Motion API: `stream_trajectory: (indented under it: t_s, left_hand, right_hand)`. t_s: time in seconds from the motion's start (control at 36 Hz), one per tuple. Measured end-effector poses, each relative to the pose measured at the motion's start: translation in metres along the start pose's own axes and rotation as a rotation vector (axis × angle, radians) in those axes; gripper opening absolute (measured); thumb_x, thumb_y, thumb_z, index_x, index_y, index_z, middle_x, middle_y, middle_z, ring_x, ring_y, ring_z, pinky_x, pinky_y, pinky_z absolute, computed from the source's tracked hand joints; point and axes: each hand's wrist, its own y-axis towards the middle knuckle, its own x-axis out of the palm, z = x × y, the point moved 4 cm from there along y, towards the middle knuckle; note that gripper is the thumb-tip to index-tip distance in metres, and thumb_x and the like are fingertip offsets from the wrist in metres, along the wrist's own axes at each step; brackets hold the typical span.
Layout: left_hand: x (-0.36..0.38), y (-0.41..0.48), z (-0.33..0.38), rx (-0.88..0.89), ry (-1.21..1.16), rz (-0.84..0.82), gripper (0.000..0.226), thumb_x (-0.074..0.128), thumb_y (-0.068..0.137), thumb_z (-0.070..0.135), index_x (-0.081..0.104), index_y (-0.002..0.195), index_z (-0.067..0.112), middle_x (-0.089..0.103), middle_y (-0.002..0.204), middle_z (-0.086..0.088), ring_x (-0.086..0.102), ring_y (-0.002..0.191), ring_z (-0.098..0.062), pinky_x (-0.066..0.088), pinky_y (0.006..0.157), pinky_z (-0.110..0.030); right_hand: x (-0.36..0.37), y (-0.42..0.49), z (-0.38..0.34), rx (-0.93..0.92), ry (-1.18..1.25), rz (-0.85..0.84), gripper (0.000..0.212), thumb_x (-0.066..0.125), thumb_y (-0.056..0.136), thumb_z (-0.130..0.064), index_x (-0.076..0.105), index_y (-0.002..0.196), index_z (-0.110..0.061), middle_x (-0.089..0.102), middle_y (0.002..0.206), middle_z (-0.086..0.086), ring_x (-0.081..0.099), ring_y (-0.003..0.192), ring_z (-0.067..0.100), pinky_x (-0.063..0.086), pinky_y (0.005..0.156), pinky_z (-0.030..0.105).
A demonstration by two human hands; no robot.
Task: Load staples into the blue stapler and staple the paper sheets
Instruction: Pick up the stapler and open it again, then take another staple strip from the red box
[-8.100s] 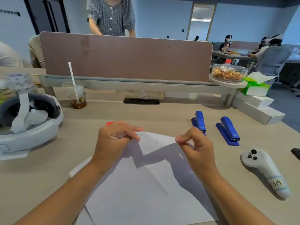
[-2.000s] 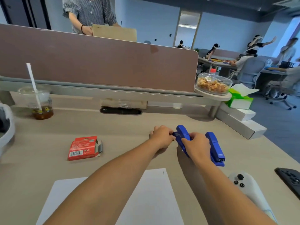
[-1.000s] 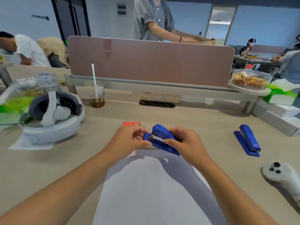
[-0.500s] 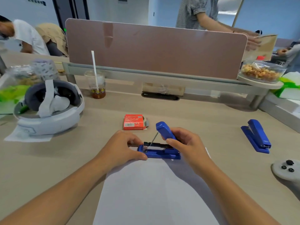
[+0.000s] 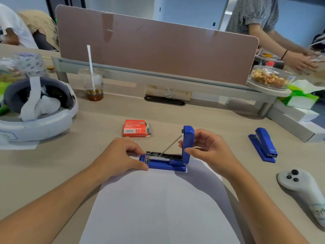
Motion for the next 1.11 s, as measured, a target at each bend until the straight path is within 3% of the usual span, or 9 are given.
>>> stream_trajectory:
  t_s: [0.17, 0.28, 0.36, 0.42, 0.56, 0.69, 0.78, 0.94, 1.11]
  left_hand:
    - [0.003, 0.003, -0.003, -0.019, 0.032, -0.017, 0.029, 0.094, 0.059, 0.026, 0.078, 0.082, 0.025, 0.067, 0.092, 0.011, 0.063, 0.084, -0.006, 0.042, 0.064, -0.01]
    - [0.004, 0.004, -0.002, -0.027, 0.041, -0.026, 0.027, 0.094, 0.06, 0.027, 0.076, 0.081, 0.026, 0.066, 0.093, 0.011, 0.063, 0.086, -0.006, 0.043, 0.066, -0.014]
    - [0.002, 0.005, -0.001, -0.024, 0.046, -0.037, 0.026, 0.095, 0.058, 0.026, 0.077, 0.076, 0.027, 0.067, 0.091, 0.01, 0.064, 0.085, -0.005, 0.049, 0.072, -0.023]
    - [0.002, 0.005, 0.0, -0.018, 0.037, -0.024, 0.025, 0.096, 0.055, 0.024, 0.076, 0.07, 0.027, 0.069, 0.088, 0.009, 0.066, 0.084, -0.005, 0.053, 0.077, -0.029]
    - [0.0, 0.005, 0.004, 0.003, 0.091, -0.026, 0.023, 0.095, 0.056, 0.027, 0.075, 0.065, 0.03, 0.069, 0.084, 0.01, 0.064, 0.078, 0.001, 0.048, 0.069, -0.021]
    - [0.0, 0.003, 0.008, 0.027, 0.169, -0.082, 0.024, 0.093, 0.062, 0.032, 0.071, 0.071, 0.03, 0.066, 0.082, 0.016, 0.06, 0.076, 0.009, 0.042, 0.063, -0.013]
    - [-0.001, 0.006, 0.008, 0.053, 0.23, -0.115, 0.026, 0.09, 0.063, 0.038, 0.07, 0.077, 0.03, 0.064, 0.085, 0.017, 0.058, 0.078, 0.008, 0.042, 0.064, -0.014]
    - [-0.008, 0.018, 0.009, 0.005, 0.266, -0.161, 0.04, 0.086, 0.054, 0.057, 0.072, 0.084, 0.035, 0.068, 0.086, 0.018, 0.064, 0.081, -0.006, 0.056, 0.074, -0.032]
    - [-0.035, 0.043, 0.019, 0.057, 0.175, -0.098, 0.025, 0.089, 0.067, 0.036, 0.074, 0.087, 0.034, 0.069, 0.09, 0.016, 0.063, 0.079, -0.005, 0.046, 0.067, -0.014]
  right_hand:
    - [-0.031, -0.008, -0.001, 0.045, -0.147, 0.025, 0.029, 0.071, 0.08, 0.009, 0.055, 0.103, 0.0, 0.071, 0.1, 0.015, 0.072, 0.093, 0.02, 0.059, 0.08, 0.029]
    - [-0.059, -0.019, 0.005, 0.084, -0.348, 0.006, 0.027, 0.076, 0.077, 0.004, 0.055, 0.092, -0.006, 0.067, 0.084, 0.008, 0.066, 0.075, 0.023, 0.057, 0.07, 0.034]
    - [-0.065, -0.024, 0.012, 0.128, -0.49, -0.014, 0.028, 0.08, 0.072, -0.003, 0.059, 0.089, -0.013, 0.069, 0.083, 0.001, 0.069, 0.08, 0.018, 0.058, 0.079, 0.04]
    - [-0.063, -0.024, 0.016, 0.149, -0.61, -0.025, 0.034, 0.081, 0.071, -0.012, 0.06, 0.094, -0.025, 0.07, 0.088, -0.008, 0.067, 0.09, 0.008, 0.055, 0.087, 0.036]
    - [-0.052, -0.022, 0.018, 0.193, -0.809, -0.114, 0.026, 0.075, 0.078, -0.017, 0.065, 0.098, -0.031, 0.069, 0.092, -0.016, 0.062, 0.09, 0.005, 0.052, 0.086, 0.028]
    - [-0.045, -0.018, 0.012, 0.222, -0.921, -0.185, 0.016, 0.069, 0.082, -0.021, 0.066, 0.094, -0.032, 0.066, 0.091, -0.012, 0.06, 0.085, 0.008, 0.047, 0.07, 0.019]
    - [-0.039, -0.011, 0.009, 0.237, -0.946, -0.236, 0.016, 0.07, 0.08, -0.031, 0.065, 0.095, -0.033, 0.065, 0.091, -0.013, 0.06, 0.084, 0.007, 0.052, 0.071, 0.024]
    - [-0.014, 0.019, 0.005, 0.179, -0.923, -0.318, 0.033, 0.069, 0.083, -0.045, 0.059, 0.112, -0.034, 0.064, 0.106, -0.016, 0.06, 0.096, 0.004, 0.054, 0.085, 0.026]
    - [0.008, 0.052, -0.007, 0.096, -0.794, -0.305, 0.032, 0.063, 0.085, -0.051, 0.061, 0.112, -0.034, 0.065, 0.104, -0.017, 0.062, 0.094, 0.002, 0.051, 0.081, 0.022]
